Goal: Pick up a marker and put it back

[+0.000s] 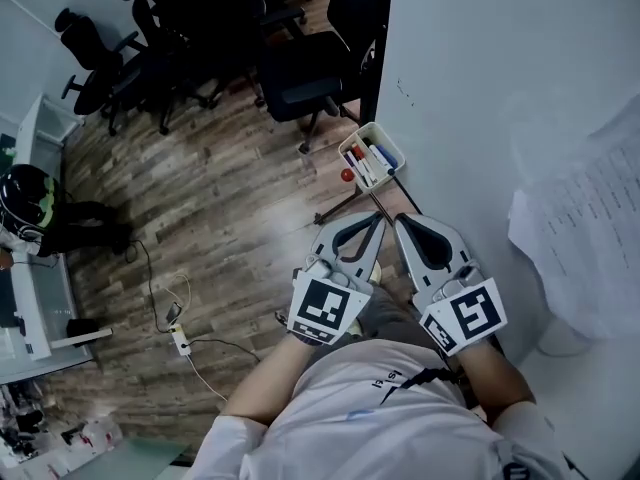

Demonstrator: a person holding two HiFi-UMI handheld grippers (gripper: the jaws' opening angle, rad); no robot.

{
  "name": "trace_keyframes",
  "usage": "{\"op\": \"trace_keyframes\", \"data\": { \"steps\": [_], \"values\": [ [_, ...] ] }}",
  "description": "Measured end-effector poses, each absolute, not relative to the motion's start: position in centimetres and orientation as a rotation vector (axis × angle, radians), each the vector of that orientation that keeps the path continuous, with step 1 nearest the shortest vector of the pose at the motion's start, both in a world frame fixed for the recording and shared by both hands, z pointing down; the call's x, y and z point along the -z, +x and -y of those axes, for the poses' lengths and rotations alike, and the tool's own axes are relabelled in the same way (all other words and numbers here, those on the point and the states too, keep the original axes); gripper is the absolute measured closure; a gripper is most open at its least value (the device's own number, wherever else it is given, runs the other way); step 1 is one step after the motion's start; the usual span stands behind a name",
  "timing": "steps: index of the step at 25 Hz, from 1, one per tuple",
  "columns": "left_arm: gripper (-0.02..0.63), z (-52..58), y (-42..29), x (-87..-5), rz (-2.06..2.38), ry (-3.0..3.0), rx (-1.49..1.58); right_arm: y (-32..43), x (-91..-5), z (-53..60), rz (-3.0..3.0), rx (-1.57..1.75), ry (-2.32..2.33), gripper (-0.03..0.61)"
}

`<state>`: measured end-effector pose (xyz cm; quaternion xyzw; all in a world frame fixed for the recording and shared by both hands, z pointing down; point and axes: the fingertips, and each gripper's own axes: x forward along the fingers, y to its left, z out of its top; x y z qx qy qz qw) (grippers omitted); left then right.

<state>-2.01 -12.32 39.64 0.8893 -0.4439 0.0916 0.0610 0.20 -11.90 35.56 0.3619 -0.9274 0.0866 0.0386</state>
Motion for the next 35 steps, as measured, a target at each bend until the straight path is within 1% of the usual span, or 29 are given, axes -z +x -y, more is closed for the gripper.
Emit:
{"op": "trace_keyframes", "data": {
  "steps": [6, 11, 12, 13, 15, 20, 26, 35],
  "values": [
    [0.601, 17.7, -0.5, -44.4, 1.321, 2.723, -0.461, 0.7, -37.5, 16.8, 2.87, -0.284, 1.105, 0.565],
    [0.598, 19.8, -0.2, -47.6, 1.307, 2.8, -0.631, 0.1, -38.9, 16.9, 2.881, -0.33, 1.096, 0.565],
    [0.573, 20.2, 0.0, -48.4, 1.302, 2.817, -0.67, 0.1, -39.3, 16.9, 2.879, -0.341, 1.1, 0.565],
    [0.534, 20.6, 0.2, -49.3, 1.29, 2.833, -0.708, 0.2, -39.8, 16.9, 2.875, -0.357, 1.106, 0.565],
    [0.494, 21.1, 0.6, -50.9, 1.26, 2.863, -0.784, 0.6, -40.6, 16.7, 2.859, -0.391, 1.127, 0.565],
    [0.477, 22.2, 1.2, -53.5, 1.229, 2.934, -0.942, 1.5, -42.5, 16.3, 2.803, -0.421, 1.198, 0.565],
    [0.477, 23.0, 0.9, -55.1, 1.224, 2.933, -0.996, 2.0, -43.5, 15.7, 2.763, -0.441, 1.247, 0.565],
    [0.479, 23.7, 0.8, -54.3, 1.179, 2.937, -0.893, 2.2, -43.5, 15.1, 2.744, -0.44, 1.259, 0.565]
  ]
}}
